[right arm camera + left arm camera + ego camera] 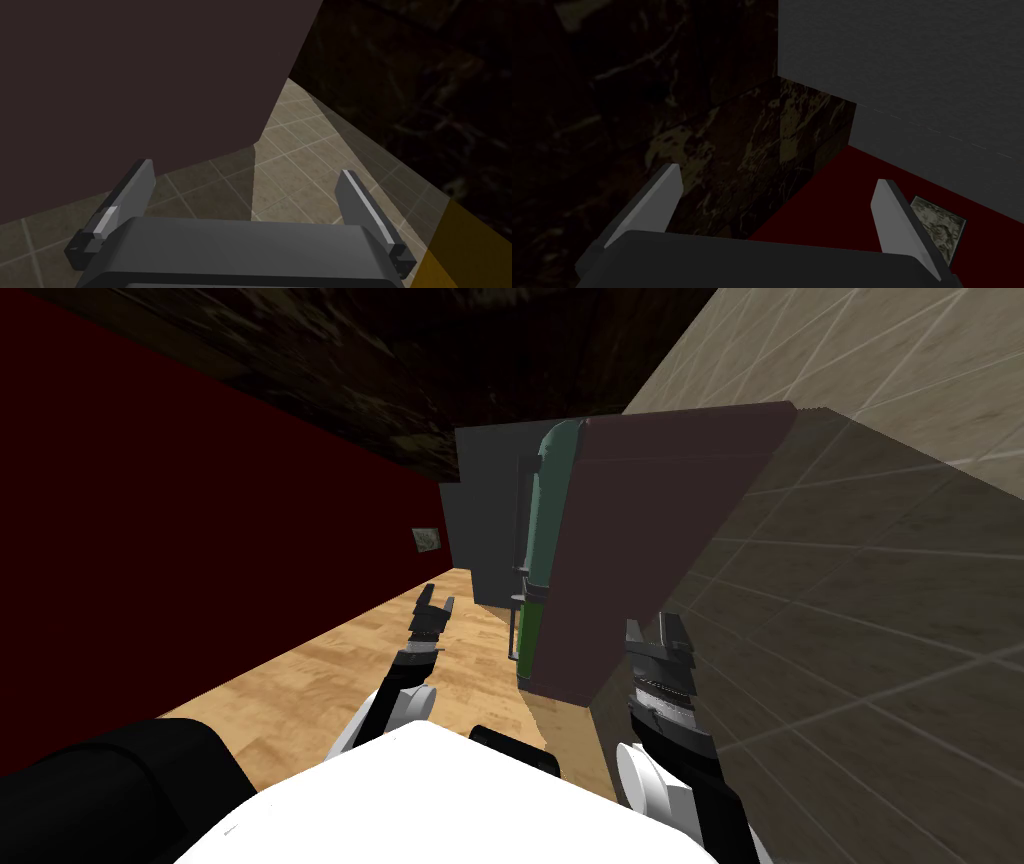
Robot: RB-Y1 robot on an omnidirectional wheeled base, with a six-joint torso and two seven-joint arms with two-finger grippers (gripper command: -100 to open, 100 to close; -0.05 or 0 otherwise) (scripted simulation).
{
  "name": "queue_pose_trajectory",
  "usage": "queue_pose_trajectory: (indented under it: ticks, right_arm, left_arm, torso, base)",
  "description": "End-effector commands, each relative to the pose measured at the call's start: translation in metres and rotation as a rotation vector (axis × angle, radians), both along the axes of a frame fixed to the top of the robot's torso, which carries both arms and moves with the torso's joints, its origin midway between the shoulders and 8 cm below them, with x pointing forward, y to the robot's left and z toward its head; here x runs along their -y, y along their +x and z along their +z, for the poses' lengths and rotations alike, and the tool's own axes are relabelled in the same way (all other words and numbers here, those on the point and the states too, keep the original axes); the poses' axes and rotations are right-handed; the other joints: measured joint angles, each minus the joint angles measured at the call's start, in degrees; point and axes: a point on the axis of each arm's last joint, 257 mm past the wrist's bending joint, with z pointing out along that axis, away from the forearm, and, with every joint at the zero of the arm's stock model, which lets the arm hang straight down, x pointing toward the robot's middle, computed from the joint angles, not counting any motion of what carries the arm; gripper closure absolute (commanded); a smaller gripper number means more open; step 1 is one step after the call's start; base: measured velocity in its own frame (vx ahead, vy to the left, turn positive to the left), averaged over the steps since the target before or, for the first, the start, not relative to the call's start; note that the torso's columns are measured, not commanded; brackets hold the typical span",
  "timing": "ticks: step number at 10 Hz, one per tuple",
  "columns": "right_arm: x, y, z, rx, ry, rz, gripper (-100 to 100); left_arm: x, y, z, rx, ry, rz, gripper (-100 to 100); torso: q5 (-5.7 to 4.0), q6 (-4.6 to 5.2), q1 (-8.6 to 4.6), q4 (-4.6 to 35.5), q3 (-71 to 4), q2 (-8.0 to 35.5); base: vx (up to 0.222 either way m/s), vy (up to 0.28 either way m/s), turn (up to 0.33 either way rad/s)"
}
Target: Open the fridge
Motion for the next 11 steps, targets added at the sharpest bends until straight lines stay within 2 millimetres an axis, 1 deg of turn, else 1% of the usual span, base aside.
queue_pose_trajectory:
  ticks: [1,3,9,10,11]
  right_arm:
    - [0.0000,0.0000,0.0000,0.000,0.000,0.000,0]
    - [0.0000,0.0000,0.0001,0.000,0.000,0.000,0]
    - [0.0000,-0.0001,0.0002,0.000,0.000,0.000,0]
    - [-0.0014,-0.0001,-0.0003,-0.006,-0.040,-0.001,-100]
    - [-0.0020,-0.0002,-0.0004,-0.011,-0.074,-0.005,-100]
  left_arm:
    - [0.0000,0.0000,0.0000,0.000,0.000,0.000,0]
    - [0.0000,0.0000,0.0001,0.000,0.000,0.000,0]
    - [0.0000,-0.0001,0.0002,0.000,0.000,0.000,0]
    - [0.0000,-0.0001,0.0002,0.000,0.000,0.000,0]
    - [0.0000,0.0000,-0.0001,0.000,0.000,0.000,0]
  torso:
    - [0.00,0.00,0.00,2.3,-4.7,2.3]
    - [0.00,0.00,0.00,10.1,-20.1,10.0]
    - [0.00,0.00,0.00,35.4,-70.7,35.4]
    - [0.00,0.00,0.00,39.6,-79.2,39.6]
    - [0.01,0.00,0.05,41.5,-83.2,41.5]
  base:
    - [0.000,0.000,0.000]
    - [0.000,0.000,0.000]
    - [0.000,0.000,0.000]
    - [0.021,0.018,-0.018]
    - [0.034,0.036,-0.032]
